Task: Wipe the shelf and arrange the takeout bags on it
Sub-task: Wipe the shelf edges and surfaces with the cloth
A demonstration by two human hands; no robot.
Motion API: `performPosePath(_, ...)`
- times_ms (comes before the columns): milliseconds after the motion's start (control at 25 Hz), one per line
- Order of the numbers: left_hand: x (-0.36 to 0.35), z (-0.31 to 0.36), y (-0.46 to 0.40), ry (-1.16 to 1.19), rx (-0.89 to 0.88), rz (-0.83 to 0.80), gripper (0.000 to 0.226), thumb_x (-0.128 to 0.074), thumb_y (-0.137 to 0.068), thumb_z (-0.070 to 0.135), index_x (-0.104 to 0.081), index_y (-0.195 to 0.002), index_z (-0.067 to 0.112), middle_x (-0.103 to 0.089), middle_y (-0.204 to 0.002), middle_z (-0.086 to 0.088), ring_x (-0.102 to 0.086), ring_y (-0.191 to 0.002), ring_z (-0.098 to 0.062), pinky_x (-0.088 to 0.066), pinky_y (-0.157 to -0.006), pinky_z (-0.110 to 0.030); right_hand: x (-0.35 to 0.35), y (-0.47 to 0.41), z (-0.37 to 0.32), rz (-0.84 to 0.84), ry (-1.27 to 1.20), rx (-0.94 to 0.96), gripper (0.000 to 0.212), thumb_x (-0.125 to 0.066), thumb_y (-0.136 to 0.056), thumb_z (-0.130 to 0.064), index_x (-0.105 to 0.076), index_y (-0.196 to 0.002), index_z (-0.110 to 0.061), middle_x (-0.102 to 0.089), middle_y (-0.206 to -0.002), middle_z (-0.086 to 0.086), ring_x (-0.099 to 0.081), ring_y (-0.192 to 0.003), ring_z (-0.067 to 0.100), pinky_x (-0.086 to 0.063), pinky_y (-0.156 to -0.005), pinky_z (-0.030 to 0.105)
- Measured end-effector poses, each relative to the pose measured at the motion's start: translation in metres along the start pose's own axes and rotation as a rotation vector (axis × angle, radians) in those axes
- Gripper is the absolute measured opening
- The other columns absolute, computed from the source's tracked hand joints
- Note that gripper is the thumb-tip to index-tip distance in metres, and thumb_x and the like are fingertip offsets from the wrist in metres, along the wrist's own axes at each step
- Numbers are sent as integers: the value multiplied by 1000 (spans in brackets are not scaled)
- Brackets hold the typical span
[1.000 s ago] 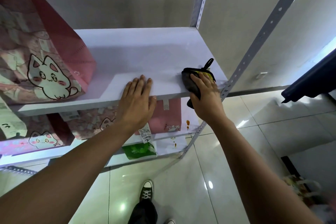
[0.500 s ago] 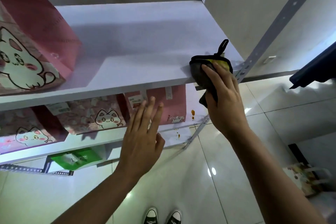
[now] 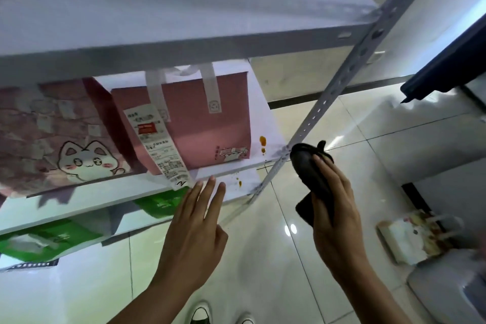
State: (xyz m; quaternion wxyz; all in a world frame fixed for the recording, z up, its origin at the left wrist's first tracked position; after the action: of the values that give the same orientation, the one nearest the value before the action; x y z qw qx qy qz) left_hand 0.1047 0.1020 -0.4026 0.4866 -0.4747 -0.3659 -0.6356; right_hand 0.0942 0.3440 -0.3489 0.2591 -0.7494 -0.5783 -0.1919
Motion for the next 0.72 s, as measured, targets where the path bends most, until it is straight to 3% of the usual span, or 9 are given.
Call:
performPosePath(200,-56,-4,-25,-31,15,-32,71,-35,-85,28,-32,-155,15,-31,-161,-6,-31,-147,-28,-24,-117,-43,-39,3,46,-50,-70,-110,66,-48,-90,20,-53,-143,-19,-43,-151,0,-43,-131,0,-35,-81,-8)
performPosePath(280,-73,-7,-37,-38,11,-28,71,-41,-86,25,-29,-155,15,-27,-162,-6,-28,-148,-28,-27,-118,-45,-57,-1,55,-74,-64,-74,67,-50,-90,18,-52,-144,-21,-42,-152,-2,-42,-134,9,-35,-84,-7)
performPosePath(360,-82,-11,-49,-45,18,-40,74,-55,-85,19,-30,-155,14,-26,-163,-6,-26,-149,-29,-29,-119,-47,-77,-10,63,-91,-10,-11,69,-53,-90,12,-49,-147,-25,-38,-154,-10,-39,-138,13,-37,-99,3)
performPosePath(480,-91,-19,-57,-97,36,-92,82,-67,-81,21,-31,-154,14,-26,-163,-6,-25,-149,-30,-23,-122,-46,-106,-26,72,-82,137,75,72,-56,-88,5,-44,-150,-28,-36,-156,-12,-34,-142,15,-38,-115,34)
performPosePath(640,-97,-26,-56,-157,6,-165,88,-56,-78,47,-25,-157,22,-3,-168,-3,-3,-155,-26,-5,-123,-44,-133,-42,78,-164,337,75,71,-60,-88,-1,-41,-152,-25,-39,-155,0,-34,-142,27,-37,-116,45)
performPosePath(720,-94,-29,-57,-160,-14,-159,86,-49,-77,51,-27,-156,24,-1,-168,-2,-2,-155,-25,-1,-122,-43,-139,-46,81,-204,429,74,72,-64,-89,-5,-39,-154,-24,-41,-156,4,-35,-142,31,-36,-117,46)
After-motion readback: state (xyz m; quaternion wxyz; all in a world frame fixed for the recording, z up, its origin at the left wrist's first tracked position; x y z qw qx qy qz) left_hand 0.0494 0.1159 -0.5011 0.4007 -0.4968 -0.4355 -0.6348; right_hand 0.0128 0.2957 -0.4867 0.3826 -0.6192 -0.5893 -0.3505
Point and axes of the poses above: each hand's wrist, its own y-axis away from the middle knuckle, its own x-axis out of the back of the hand, z = x × y, the point moved 1 cm from there along -y, towards the middle knuckle
